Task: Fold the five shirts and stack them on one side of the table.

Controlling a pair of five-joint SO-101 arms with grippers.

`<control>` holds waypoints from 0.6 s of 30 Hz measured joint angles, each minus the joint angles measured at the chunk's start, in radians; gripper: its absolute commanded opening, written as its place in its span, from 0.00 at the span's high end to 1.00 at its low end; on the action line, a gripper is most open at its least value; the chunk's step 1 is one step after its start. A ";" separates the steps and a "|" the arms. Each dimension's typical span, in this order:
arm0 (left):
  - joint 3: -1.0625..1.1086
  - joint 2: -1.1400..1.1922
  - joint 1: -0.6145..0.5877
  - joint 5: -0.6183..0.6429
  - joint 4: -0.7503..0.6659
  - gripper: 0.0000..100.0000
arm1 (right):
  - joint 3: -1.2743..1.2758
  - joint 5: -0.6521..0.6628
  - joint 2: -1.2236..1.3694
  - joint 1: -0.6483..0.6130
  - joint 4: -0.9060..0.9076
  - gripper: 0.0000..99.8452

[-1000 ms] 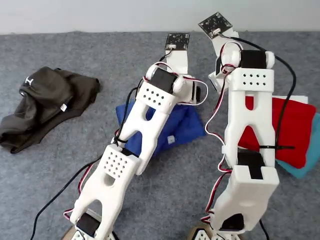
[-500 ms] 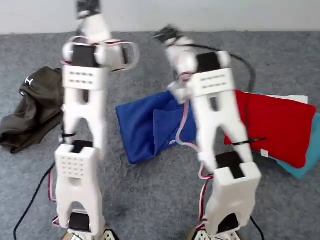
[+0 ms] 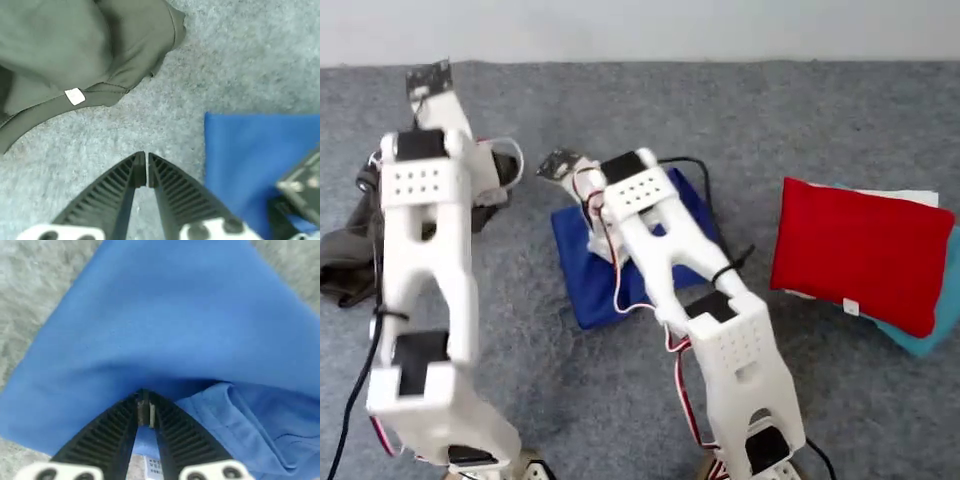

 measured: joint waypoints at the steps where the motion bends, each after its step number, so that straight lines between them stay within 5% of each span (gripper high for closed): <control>1: 0.086 -0.037 0.002 0.000 -0.061 0.99 | 0.000 0.011 0.000 0.014 0.018 0.99; 7: 0.397 -0.103 -0.002 -0.005 -0.305 0.99 | 0.000 0.046 0.000 0.110 0.209 0.99; 18: 0.427 -0.103 -0.003 -0.005 -0.353 0.99 | 0.164 0.038 -0.087 0.394 0.212 0.99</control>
